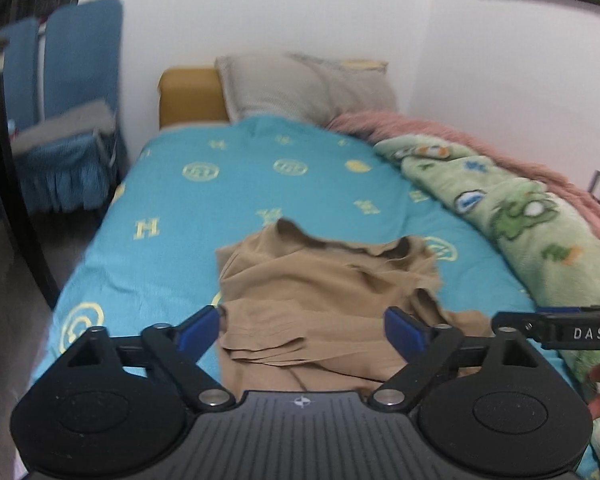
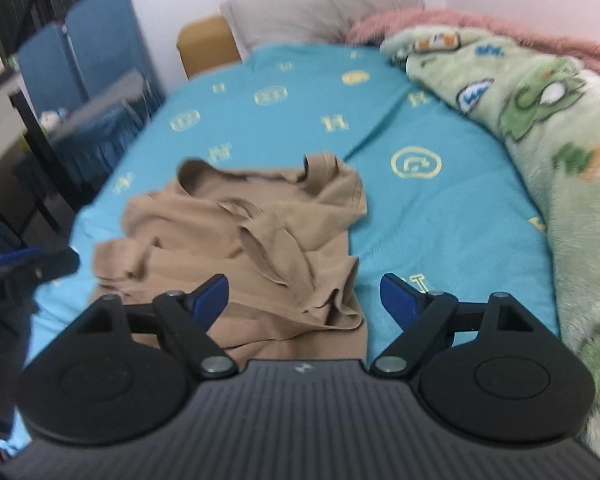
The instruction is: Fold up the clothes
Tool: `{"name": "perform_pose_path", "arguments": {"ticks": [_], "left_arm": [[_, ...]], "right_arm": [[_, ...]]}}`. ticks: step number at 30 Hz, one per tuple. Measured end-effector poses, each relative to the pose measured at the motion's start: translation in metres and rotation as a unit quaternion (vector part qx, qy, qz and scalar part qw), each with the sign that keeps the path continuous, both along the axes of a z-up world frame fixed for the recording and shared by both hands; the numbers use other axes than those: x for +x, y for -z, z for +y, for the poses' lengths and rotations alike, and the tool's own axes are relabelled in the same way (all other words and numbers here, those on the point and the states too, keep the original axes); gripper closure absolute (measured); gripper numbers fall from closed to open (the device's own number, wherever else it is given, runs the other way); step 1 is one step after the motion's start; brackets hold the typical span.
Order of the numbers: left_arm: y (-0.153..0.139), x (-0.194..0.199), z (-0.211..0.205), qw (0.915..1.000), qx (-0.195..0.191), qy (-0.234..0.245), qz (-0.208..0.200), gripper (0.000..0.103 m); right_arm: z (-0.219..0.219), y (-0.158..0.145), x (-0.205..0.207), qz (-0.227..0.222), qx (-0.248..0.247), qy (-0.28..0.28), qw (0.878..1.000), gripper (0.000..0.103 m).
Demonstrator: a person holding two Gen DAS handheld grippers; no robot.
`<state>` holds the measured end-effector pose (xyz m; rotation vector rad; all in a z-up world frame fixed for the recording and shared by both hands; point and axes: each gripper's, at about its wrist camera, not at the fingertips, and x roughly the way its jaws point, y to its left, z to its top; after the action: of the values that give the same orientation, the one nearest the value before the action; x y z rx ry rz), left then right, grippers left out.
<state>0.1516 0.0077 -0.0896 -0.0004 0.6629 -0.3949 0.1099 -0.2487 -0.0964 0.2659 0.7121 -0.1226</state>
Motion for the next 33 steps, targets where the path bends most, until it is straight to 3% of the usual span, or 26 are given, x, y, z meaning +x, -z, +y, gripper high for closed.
{"name": "perform_pose_path", "arguments": {"ticks": [7,13,17,20,23,27,29,31,33], "left_arm": [[-0.022,-0.057,-0.009,0.9995,-0.001,0.013,-0.029,0.003],[0.003,-0.063,0.012,0.9945,-0.068,-0.025,0.076,0.002],[0.017,-0.06,0.025,0.9846,-0.103,-0.045,0.134,0.002],[0.024,-0.058,0.034,0.974,-0.137,-0.056,0.171,0.002],[0.038,-0.055,0.043,0.9561,-0.178,-0.069,0.223,0.002],[0.066,-0.045,0.053,0.9167,-0.244,-0.079,0.307,0.002],[0.082,-0.041,0.058,0.8943,-0.27,-0.088,0.345,0.002],[0.1,-0.036,0.064,0.8733,-0.29,-0.105,0.377,0.003],[0.118,-0.031,0.071,0.852,-0.308,-0.126,0.404,0.005]], "right_arm": [[0.015,-0.033,-0.044,-0.061,0.005,0.001,0.998,0.019],[-0.002,-0.02,-0.062,-0.029,0.134,0.043,0.99,0.019],[-0.016,0.017,-0.064,0.033,0.262,0.065,0.962,0.019],[-0.02,0.045,-0.064,0.074,0.347,0.099,0.93,0.017],[-0.019,0.067,-0.067,0.099,0.404,0.133,0.9,0.018],[-0.017,0.087,-0.07,0.126,0.445,0.172,0.87,0.017],[-0.016,0.092,-0.071,0.128,0.449,0.189,0.864,0.018],[-0.017,0.094,-0.068,0.119,0.438,0.206,0.867,0.03],[-0.02,0.095,-0.064,0.108,0.424,0.225,0.871,0.031]]}}
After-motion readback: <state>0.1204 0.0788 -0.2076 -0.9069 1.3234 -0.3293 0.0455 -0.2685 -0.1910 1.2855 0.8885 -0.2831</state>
